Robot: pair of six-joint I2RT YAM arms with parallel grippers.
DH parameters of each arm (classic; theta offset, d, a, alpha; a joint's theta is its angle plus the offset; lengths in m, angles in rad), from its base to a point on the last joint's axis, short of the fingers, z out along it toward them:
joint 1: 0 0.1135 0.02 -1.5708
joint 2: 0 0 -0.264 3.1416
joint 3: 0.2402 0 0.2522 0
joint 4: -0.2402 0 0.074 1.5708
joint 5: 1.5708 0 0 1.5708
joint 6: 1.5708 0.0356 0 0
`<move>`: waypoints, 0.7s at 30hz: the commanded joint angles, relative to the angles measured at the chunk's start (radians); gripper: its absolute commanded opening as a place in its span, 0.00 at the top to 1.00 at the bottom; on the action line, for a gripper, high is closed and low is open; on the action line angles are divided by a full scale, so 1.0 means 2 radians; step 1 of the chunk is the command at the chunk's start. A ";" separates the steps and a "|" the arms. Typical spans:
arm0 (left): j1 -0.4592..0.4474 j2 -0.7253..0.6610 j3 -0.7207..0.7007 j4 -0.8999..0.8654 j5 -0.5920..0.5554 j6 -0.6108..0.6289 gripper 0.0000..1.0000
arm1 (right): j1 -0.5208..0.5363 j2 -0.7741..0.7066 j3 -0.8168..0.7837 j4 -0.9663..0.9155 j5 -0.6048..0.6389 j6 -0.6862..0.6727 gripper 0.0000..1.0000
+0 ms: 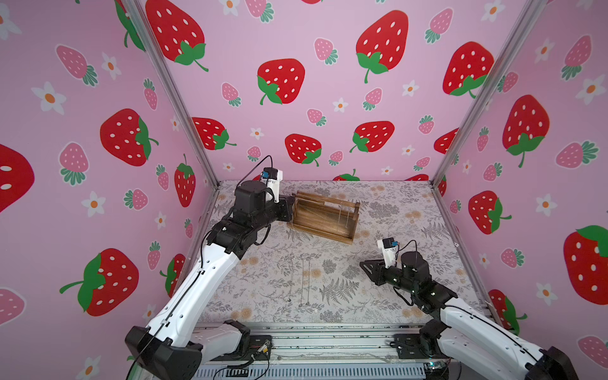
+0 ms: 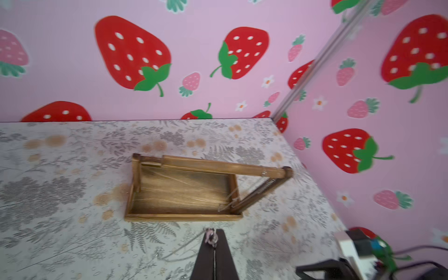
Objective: Take the necklace off the jewelry display stand
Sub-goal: Take off the necklace from the stand, then place the necklace at the center of the board.
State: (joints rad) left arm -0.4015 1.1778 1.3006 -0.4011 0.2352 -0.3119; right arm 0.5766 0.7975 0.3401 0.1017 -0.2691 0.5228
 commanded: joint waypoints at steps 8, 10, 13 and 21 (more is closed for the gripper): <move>-0.065 -0.025 -0.123 0.037 0.281 -0.070 1.00 | 0.001 -0.058 0.111 -0.141 -0.115 -0.034 0.44; -0.092 -0.029 -0.129 0.036 0.274 -0.066 1.00 | 0.003 -0.055 0.122 -0.145 -0.150 -0.037 0.44; -0.126 -0.033 -0.126 0.028 0.263 -0.060 1.00 | 0.015 -0.051 0.136 -0.152 -0.181 -0.037 0.43; -0.195 -0.035 -0.142 0.062 0.245 -0.098 1.00 | 0.072 -0.057 0.175 -0.207 -0.178 -0.051 0.37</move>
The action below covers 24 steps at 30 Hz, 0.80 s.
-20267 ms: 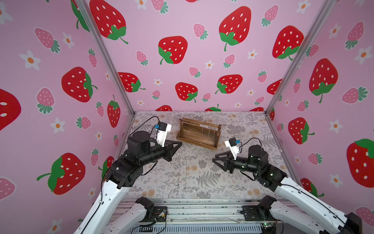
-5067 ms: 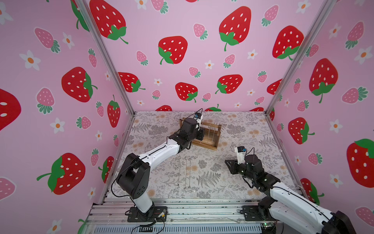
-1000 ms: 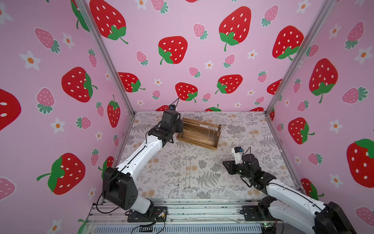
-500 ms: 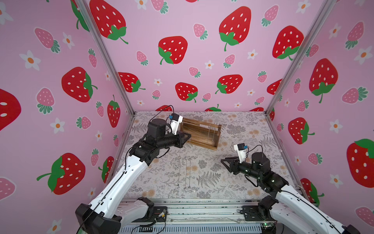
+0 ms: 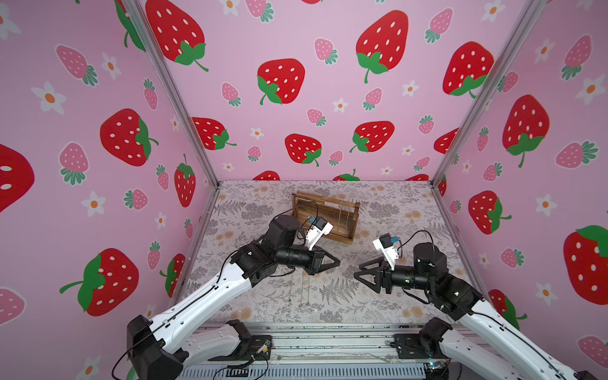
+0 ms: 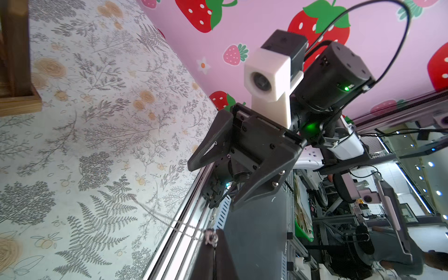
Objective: Take the necklace off the jewelry display stand
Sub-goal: Place the necklace at the center of the board.
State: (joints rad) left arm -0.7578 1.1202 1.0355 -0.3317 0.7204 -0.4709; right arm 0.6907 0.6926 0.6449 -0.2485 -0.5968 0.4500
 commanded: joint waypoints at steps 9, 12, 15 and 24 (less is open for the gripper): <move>-0.066 0.004 0.000 0.042 -0.006 -0.028 1.00 | 0.093 0.002 0.036 -0.019 -0.005 -0.035 0.32; -0.075 0.007 0.005 0.045 0.003 -0.033 1.00 | 0.109 0.007 0.041 -0.017 0.029 -0.045 0.32; -0.082 0.010 0.011 0.041 0.009 -0.035 1.00 | 0.119 0.010 0.049 -0.026 0.060 -0.054 0.32; -0.095 0.018 0.015 0.045 0.026 -0.036 1.00 | 0.124 0.017 0.062 -0.017 0.067 -0.063 0.40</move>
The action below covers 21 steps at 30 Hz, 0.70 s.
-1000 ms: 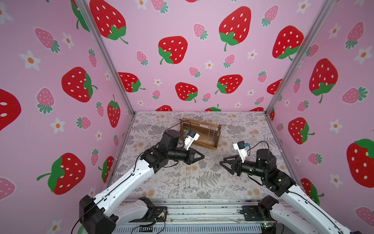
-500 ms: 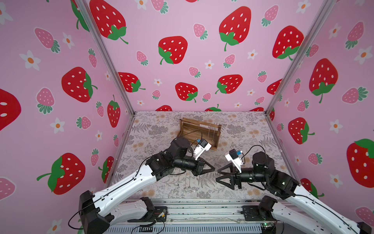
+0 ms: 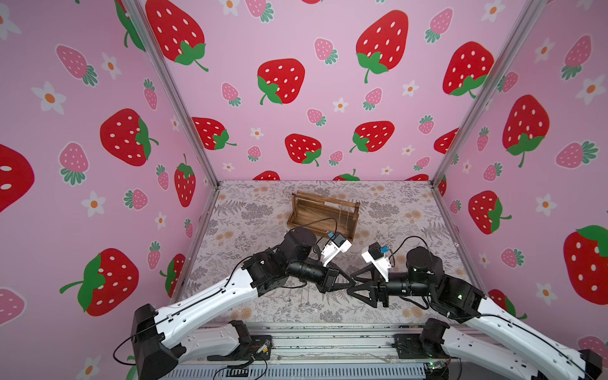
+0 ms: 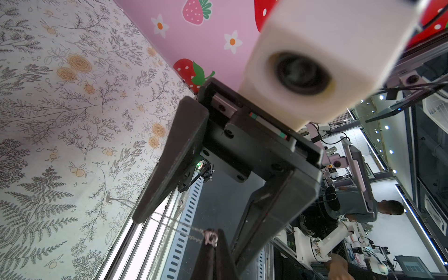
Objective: Take the necklace off the jewelry display stand
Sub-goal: Place the necklace at the center of the board.
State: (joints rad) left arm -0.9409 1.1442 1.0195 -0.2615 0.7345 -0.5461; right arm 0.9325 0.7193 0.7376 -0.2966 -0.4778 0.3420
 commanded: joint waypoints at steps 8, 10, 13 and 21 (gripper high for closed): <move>-0.004 0.012 0.032 -0.001 0.016 0.006 1.00 | 0.004 0.002 0.013 0.018 -0.003 -0.006 0.72; -0.004 0.011 0.035 -0.008 0.013 0.010 1.00 | 0.004 -0.001 0.012 0.018 -0.003 -0.005 0.77; -0.004 0.007 0.038 -0.015 0.006 0.013 1.00 | 0.004 -0.005 0.010 0.017 -0.001 -0.002 0.81; -0.004 0.002 0.041 -0.030 0.000 0.021 1.00 | 0.004 -0.014 0.005 0.017 0.006 0.000 0.87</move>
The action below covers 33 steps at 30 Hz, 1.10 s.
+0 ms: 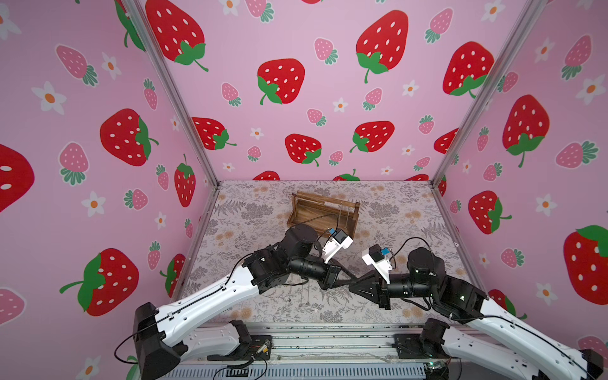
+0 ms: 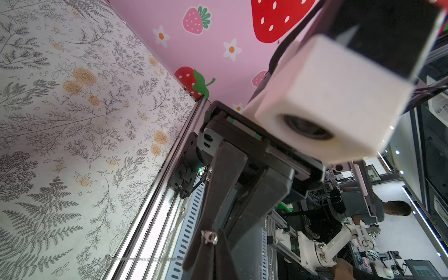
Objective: Take the necklace off the jewelry display stand
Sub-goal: Place the necklace at the center of the board.
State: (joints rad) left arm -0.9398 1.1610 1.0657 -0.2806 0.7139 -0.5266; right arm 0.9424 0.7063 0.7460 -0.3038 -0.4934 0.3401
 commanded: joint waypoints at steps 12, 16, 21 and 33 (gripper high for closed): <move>-0.005 -0.010 0.016 -0.028 0.004 0.016 1.00 | -0.001 -0.020 0.003 0.011 0.035 -0.007 0.86; -0.005 -0.008 0.017 -0.028 0.004 0.015 1.00 | -0.001 -0.020 0.003 0.011 0.036 -0.008 0.90; -0.005 -0.009 0.016 -0.028 0.003 0.014 1.00 | -0.001 -0.022 0.000 0.012 0.042 -0.005 1.00; -0.005 -0.042 0.009 -0.014 -0.007 -0.003 0.57 | -0.001 -0.024 -0.025 0.028 0.040 0.019 1.00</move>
State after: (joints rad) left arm -0.9451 1.1118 1.0668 -0.3141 0.6880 -0.5285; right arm 0.9421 0.6708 0.7116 -0.2871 -0.4236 0.3538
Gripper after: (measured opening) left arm 0.418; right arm 0.040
